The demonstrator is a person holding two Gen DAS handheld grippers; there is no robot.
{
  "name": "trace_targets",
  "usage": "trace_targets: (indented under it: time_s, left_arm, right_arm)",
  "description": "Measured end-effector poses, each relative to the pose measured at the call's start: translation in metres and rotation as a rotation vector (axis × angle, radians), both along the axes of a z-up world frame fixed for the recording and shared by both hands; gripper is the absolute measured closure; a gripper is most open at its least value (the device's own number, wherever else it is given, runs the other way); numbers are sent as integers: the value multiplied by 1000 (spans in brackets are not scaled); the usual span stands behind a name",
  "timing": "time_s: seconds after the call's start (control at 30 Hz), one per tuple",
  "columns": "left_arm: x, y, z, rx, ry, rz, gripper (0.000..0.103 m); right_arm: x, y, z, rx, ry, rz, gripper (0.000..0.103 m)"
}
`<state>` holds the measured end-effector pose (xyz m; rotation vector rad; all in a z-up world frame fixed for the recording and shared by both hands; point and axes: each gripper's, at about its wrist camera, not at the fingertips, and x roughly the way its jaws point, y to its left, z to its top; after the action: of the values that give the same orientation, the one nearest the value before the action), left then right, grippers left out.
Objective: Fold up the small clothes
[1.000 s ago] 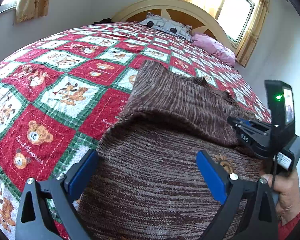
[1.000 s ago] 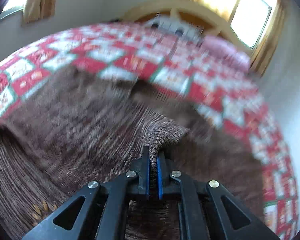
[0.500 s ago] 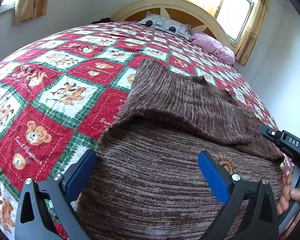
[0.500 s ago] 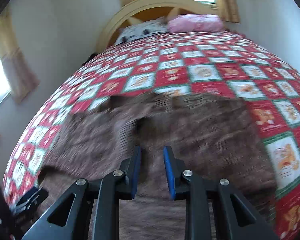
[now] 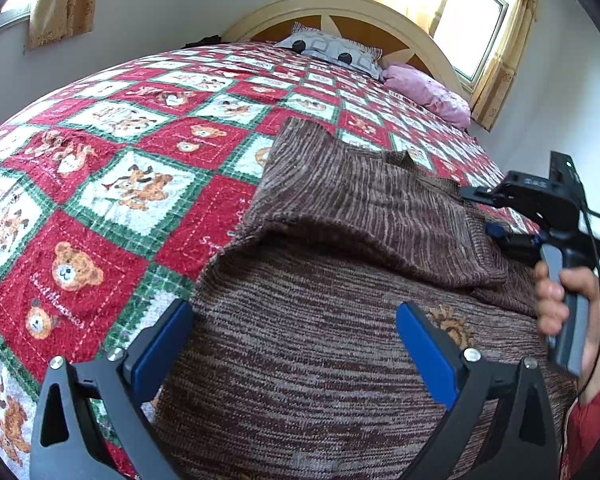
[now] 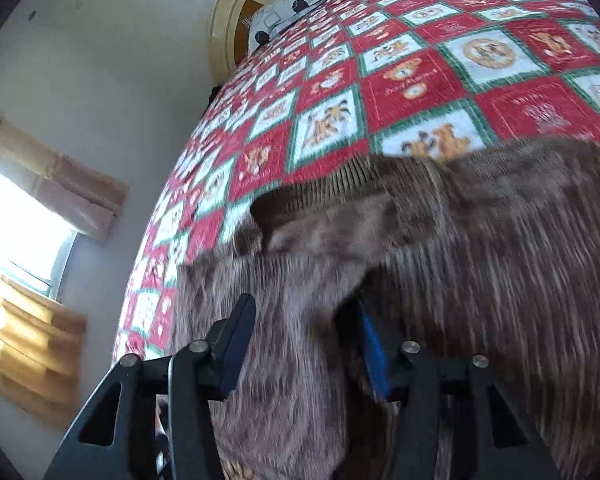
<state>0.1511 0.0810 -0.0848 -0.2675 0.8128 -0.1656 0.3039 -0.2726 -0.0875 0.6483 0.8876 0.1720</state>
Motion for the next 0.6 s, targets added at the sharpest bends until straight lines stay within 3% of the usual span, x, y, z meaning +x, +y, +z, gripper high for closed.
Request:
trace_targets:
  time_s: [0.03, 0.13, 0.33, 0.43, 0.53, 0.6]
  left_arm:
    - [0, 0, 0, -2, 0, 0, 0]
    - [0, 0, 0, -5, -1, -2, 0]
    - [0, 0, 0, -9, -1, -2, 0]
    - [0, -1, 0, -5, 0, -3, 0]
    - [1, -1, 0, 1, 2, -2, 0]
    - [1, -1, 0, 6, 4, -3, 0]
  right_arm:
    - [2, 0, 4, -11, -15, 10, 98]
    - [-5, 3, 17, -107, -100, 15, 98]
    - [-32, 3, 33, -363, -142, -78, 97]
    - [-57, 19, 39, -326, -192, 28, 97]
    - [-73, 48, 28, -411, -141, 137, 97]
    - [-79, 54, 5, -409, -44, 157, 97]
